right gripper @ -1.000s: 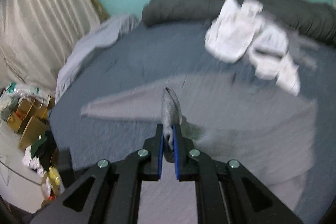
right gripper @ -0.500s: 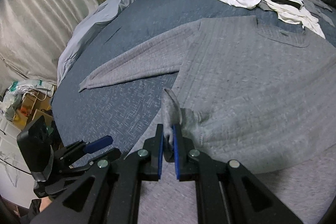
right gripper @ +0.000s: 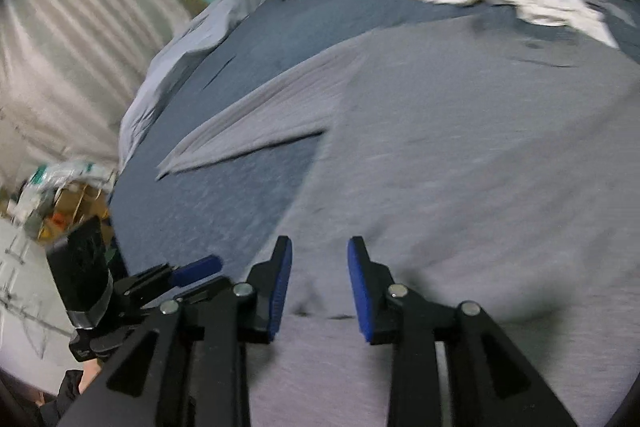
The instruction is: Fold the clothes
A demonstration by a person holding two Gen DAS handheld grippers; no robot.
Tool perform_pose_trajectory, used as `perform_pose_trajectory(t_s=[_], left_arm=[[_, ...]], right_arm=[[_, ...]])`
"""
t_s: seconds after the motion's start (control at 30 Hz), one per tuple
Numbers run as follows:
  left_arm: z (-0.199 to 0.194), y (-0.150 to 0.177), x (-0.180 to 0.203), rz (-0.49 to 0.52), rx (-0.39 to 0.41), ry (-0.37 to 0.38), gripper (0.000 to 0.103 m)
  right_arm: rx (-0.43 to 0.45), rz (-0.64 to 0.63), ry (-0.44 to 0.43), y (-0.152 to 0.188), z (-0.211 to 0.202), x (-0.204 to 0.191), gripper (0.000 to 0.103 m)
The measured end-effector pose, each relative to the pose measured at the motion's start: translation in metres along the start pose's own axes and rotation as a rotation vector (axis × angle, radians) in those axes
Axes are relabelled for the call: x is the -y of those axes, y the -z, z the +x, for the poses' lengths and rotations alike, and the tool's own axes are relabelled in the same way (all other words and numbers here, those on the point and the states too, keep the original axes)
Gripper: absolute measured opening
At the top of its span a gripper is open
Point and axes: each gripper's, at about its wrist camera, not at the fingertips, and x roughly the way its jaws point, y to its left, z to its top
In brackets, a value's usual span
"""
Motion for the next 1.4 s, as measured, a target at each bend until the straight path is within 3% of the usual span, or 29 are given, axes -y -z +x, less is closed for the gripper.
perform_pose_trajectory(t_s=[0.1, 0.2, 0.27, 0.57, 0.6, 0.67, 0.7, 0.73, 0.87, 0.97, 1.17, 1.3, 1.4], left_arm=[[0.018, -0.003, 0.007, 0.0, -0.049, 0.022, 0.043], [0.032, -0.004, 0.015, 0.016, -0.079, 0.017, 0.056], [0.042, -0.007, 0.021, 0.022, -0.094, 0.018, 0.056], [0.08, -0.014, 0.019, -0.036, -0.157, 0.023, 0.056], [0.081, -0.013, 0.018, -0.042, -0.157, 0.024, 0.053], [0.079, -0.015, 0.021, -0.03, -0.149, 0.031, 0.033], [0.078, -0.016, 0.02, -0.03, -0.146, 0.033, 0.018], [0.076, -0.017, 0.02, -0.031, -0.141, 0.035, 0.013], [0.068, -0.019, 0.02, -0.03, -0.127, 0.07, 0.009], [0.051, -0.023, 0.018, -0.035, -0.073, 0.086, 0.008], [0.017, -0.033, 0.011, -0.018, 0.014, 0.045, 0.007], [0.025, -0.03, -0.006, -0.069, -0.015, 0.045, 0.008], [0.037, -0.024, -0.011, -0.068, -0.057, -0.004, 0.009]], right_arm=[[0.026, 0.057, 0.076, 0.001, -0.027, 0.042, 0.034], [0.067, 0.145, 0.108, 0.01, -0.055, 0.083, 0.034], [0.086, 0.19, 0.115, 0.02, -0.067, 0.103, 0.034], [0.098, 0.259, 0.111, 0.044, -0.083, 0.136, 0.034], [0.098, 0.26, 0.109, 0.044, -0.083, 0.137, 0.034], [0.102, 0.259, 0.11, 0.044, -0.086, 0.139, 0.034], [0.105, 0.259, 0.111, 0.044, -0.088, 0.14, 0.034], [0.109, 0.259, 0.112, 0.045, -0.09, 0.141, 0.034], [0.126, 0.275, 0.127, 0.043, -0.098, 0.151, 0.034], [0.135, 0.285, 0.148, 0.041, -0.107, 0.16, 0.034], [0.164, 0.316, 0.199, 0.04, -0.129, 0.183, 0.034], [0.143, 0.302, 0.283, 0.04, -0.138, 0.2, 0.034], [0.113, 0.288, 0.371, 0.039, -0.143, 0.217, 0.034]])
